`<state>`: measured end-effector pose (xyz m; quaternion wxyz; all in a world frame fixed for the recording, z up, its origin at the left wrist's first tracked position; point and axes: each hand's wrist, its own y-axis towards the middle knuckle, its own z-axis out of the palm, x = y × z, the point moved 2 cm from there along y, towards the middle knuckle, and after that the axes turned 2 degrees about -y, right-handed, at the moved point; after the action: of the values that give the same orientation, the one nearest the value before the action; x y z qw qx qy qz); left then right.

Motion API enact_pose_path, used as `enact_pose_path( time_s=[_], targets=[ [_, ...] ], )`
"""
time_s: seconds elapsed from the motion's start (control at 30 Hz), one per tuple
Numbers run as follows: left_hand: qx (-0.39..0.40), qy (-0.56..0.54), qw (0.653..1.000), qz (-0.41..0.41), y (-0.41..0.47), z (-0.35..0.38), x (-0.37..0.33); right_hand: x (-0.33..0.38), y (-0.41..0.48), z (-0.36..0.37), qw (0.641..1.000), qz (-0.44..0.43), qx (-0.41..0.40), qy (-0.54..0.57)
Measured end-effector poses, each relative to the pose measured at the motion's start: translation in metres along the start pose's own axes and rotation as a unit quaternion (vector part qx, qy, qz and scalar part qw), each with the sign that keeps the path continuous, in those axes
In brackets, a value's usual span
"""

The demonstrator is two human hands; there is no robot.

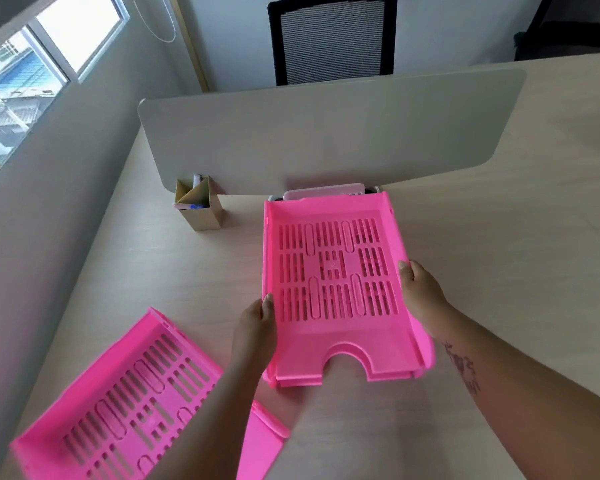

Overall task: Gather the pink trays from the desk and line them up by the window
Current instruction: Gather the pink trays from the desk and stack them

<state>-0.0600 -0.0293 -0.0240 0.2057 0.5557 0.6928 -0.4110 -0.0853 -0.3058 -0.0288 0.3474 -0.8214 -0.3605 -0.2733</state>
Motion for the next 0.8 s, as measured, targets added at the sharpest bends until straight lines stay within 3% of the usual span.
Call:
enact_pose_path(
  time_s=[0.2, 0.3, 0.4, 0.63, 0.8],
  targets=[
    [0.022, 0.0, 1.0, 0.006, 0.001, -0.01, 0.003, 0.006, -0.004, -0.005, 0.999, 0.008, -0.019, -0.049],
    [-0.016, 0.006, 1.0, 0.012, -0.003, -0.021, -0.001, 0.022, -0.006, -0.007, 0.986, -0.093, -0.071, -0.117],
    [-0.072, 0.01, 0.997, 0.013, -0.021, -0.035, 0.002, 0.046, -0.02, 0.0, 0.954, -0.21, -0.072, -0.203],
    [-0.235, 0.087, 0.967, -0.046, -0.1, -0.091, 0.07, 0.096, -0.074, 0.091, 0.872, -0.435, 0.067, -0.212],
    [-0.306, 0.111, 0.931, -0.165, -0.177, -0.121, 0.13, 0.109, -0.144, 0.162, 0.822, -0.5, 0.168, -0.216]
  ],
)
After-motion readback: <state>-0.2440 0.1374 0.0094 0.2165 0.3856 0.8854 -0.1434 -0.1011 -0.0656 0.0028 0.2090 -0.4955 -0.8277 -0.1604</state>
